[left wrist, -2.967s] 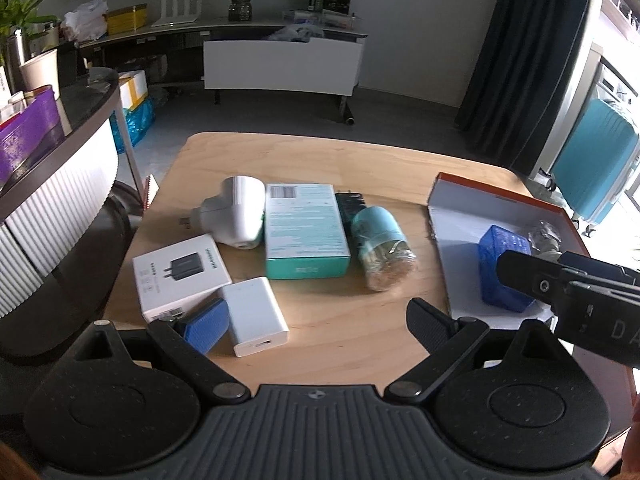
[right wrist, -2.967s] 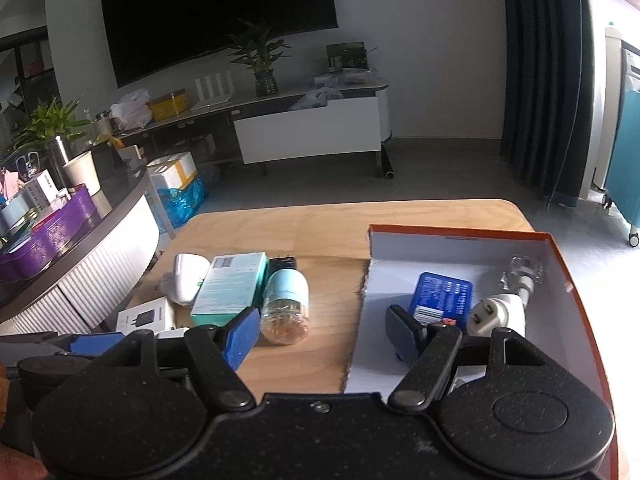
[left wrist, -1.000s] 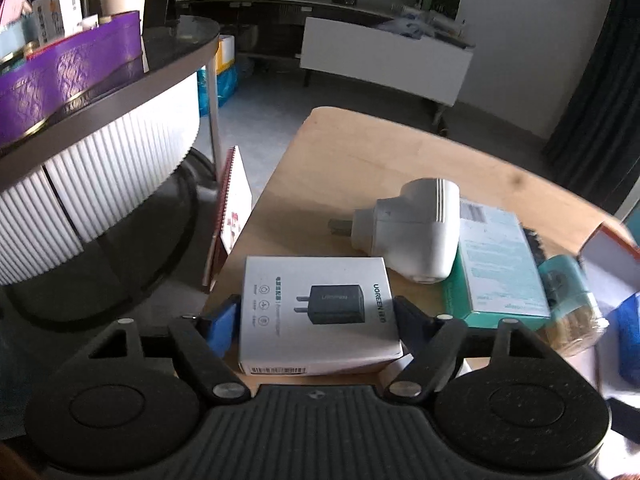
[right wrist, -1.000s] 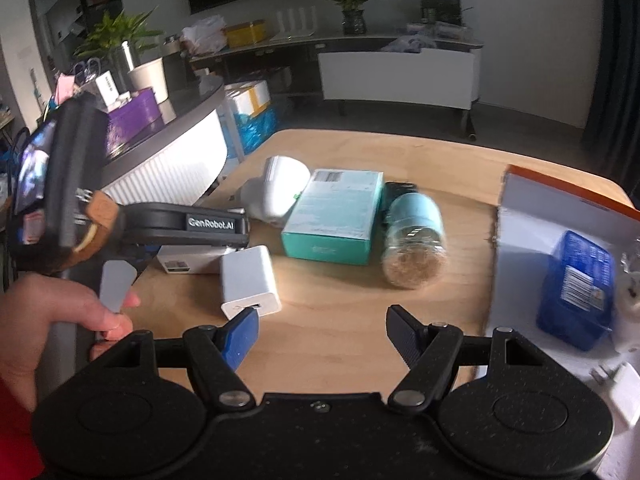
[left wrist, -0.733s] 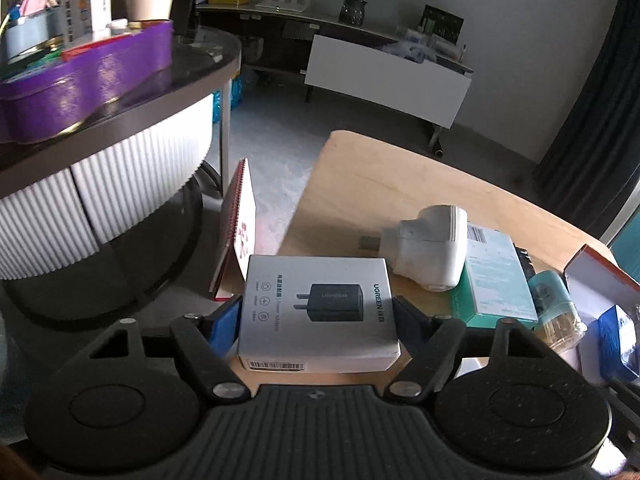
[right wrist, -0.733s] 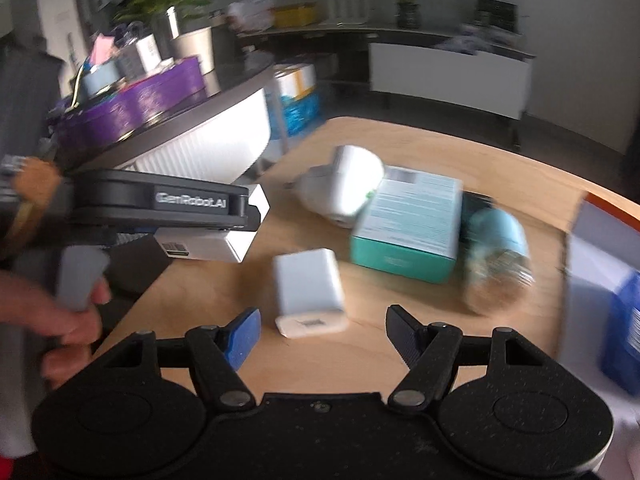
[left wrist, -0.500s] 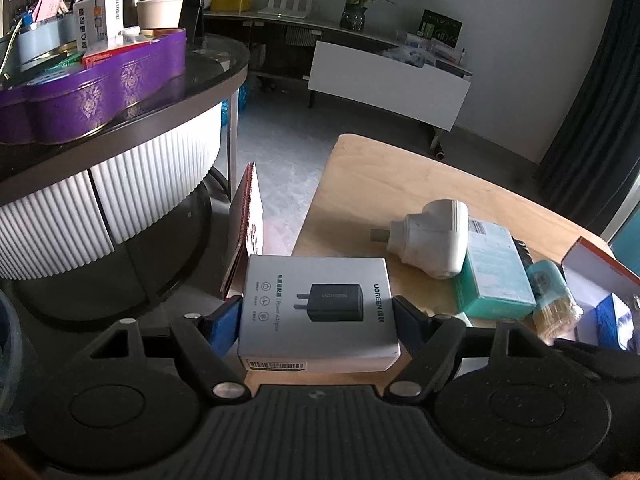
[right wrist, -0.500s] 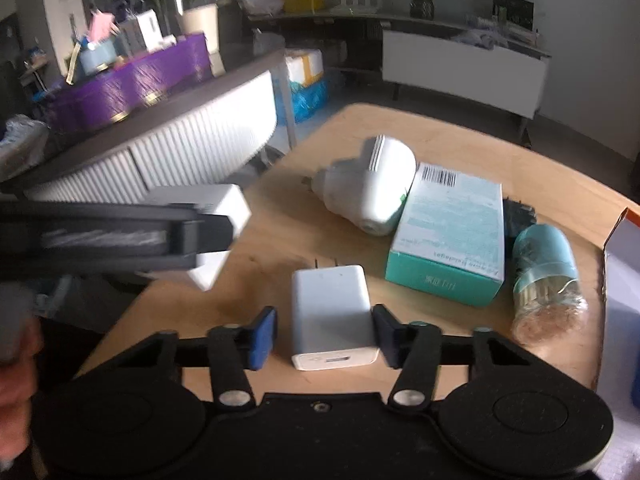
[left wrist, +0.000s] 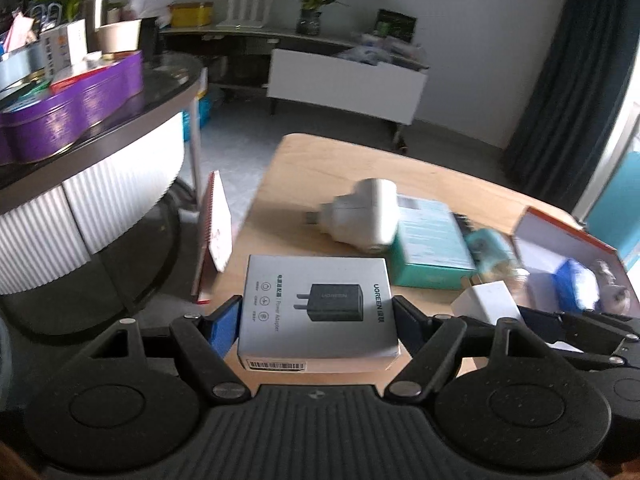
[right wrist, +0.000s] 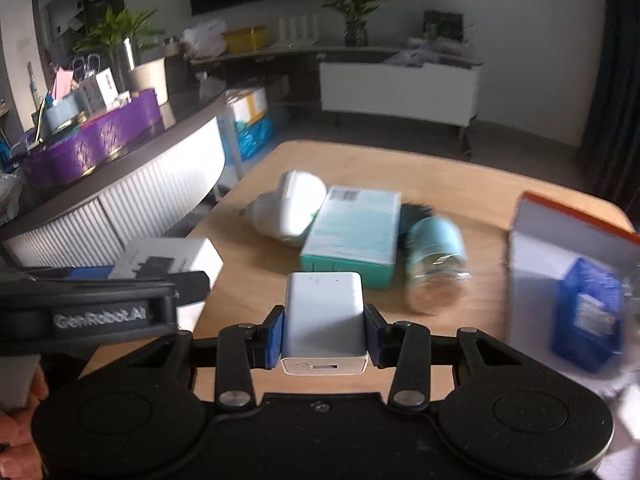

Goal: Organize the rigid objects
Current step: 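Carry the charger box and white charger brick over the open white box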

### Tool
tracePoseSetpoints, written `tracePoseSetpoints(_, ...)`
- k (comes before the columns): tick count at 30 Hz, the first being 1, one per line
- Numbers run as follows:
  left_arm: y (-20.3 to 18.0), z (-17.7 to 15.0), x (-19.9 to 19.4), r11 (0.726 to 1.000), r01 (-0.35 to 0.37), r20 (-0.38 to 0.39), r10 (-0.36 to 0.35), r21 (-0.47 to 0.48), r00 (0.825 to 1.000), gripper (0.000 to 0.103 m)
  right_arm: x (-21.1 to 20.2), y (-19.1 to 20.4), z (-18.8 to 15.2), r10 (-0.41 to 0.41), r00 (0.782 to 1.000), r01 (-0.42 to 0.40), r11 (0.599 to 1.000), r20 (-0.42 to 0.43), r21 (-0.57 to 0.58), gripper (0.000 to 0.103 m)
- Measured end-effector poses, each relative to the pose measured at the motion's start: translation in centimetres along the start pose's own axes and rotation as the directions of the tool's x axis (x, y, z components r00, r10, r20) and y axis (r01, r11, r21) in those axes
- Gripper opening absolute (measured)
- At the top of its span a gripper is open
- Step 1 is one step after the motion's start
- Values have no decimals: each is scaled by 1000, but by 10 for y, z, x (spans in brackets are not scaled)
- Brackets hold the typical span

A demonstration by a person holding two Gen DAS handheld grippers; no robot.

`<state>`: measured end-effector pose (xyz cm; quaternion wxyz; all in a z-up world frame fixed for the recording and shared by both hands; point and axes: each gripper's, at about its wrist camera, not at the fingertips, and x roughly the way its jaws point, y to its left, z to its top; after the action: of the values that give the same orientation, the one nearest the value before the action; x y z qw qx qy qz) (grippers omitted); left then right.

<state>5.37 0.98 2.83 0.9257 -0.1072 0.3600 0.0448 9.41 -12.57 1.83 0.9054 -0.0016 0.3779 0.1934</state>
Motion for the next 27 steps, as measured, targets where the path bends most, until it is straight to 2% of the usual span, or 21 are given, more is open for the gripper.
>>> tracePoseSetpoints(6, -18, -6, -7, 999, 38, 1, -38, 29, 999, 79, -23, -16, -10, -36, 999, 36, 999, 14, 33, 50)
tracePoseSetpoints(13, -28, -10, -15, 998, 41, 5, -41, 48, 999, 79, -45, -29, -15, -55, 998, 52, 996, 44, 71, 50)
tracePoseSetpoints(27, -36, -14, -19, 997, 42, -2, -42, 61, 999, 79, -55, -34, -18, -55, 997, 49, 995, 61, 92, 50)
